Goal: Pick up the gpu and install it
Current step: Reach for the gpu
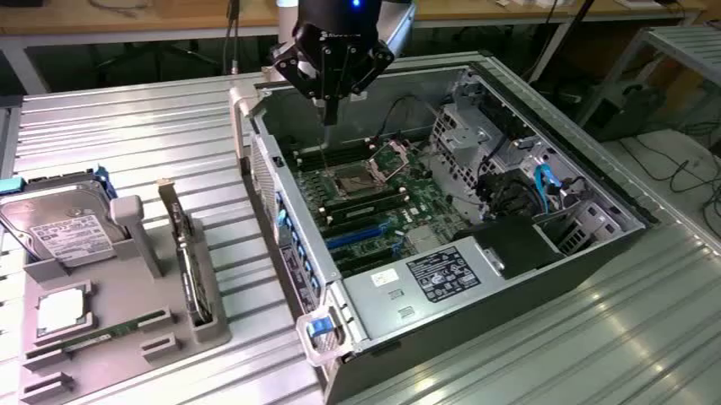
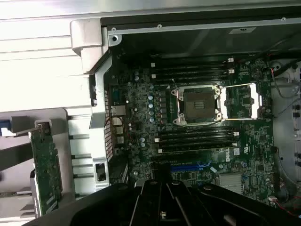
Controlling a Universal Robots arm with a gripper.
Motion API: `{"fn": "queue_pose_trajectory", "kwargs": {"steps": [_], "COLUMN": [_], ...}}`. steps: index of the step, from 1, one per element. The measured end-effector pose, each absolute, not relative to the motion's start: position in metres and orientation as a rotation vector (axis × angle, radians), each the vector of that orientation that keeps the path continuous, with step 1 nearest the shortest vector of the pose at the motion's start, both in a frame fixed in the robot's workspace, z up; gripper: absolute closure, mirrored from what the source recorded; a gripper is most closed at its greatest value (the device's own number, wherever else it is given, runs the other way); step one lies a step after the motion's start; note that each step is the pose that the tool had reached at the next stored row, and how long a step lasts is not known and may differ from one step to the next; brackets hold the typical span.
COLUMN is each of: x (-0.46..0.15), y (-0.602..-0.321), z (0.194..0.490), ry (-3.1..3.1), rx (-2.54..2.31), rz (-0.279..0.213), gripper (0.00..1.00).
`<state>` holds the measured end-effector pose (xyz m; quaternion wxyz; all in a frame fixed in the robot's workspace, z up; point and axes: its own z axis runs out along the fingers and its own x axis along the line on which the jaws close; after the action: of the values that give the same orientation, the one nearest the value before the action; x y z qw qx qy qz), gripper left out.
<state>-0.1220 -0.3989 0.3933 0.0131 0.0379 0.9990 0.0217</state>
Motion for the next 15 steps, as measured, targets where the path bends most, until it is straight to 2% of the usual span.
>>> {"fn": "queue_pose_trajectory", "kwargs": {"steps": [15], "x": [-0.1305], "y": [-0.3991], "z": [0.3932], "ry": [3.112], "rx": [0.118], "rz": [0.068], "gripper": [0.89]}}
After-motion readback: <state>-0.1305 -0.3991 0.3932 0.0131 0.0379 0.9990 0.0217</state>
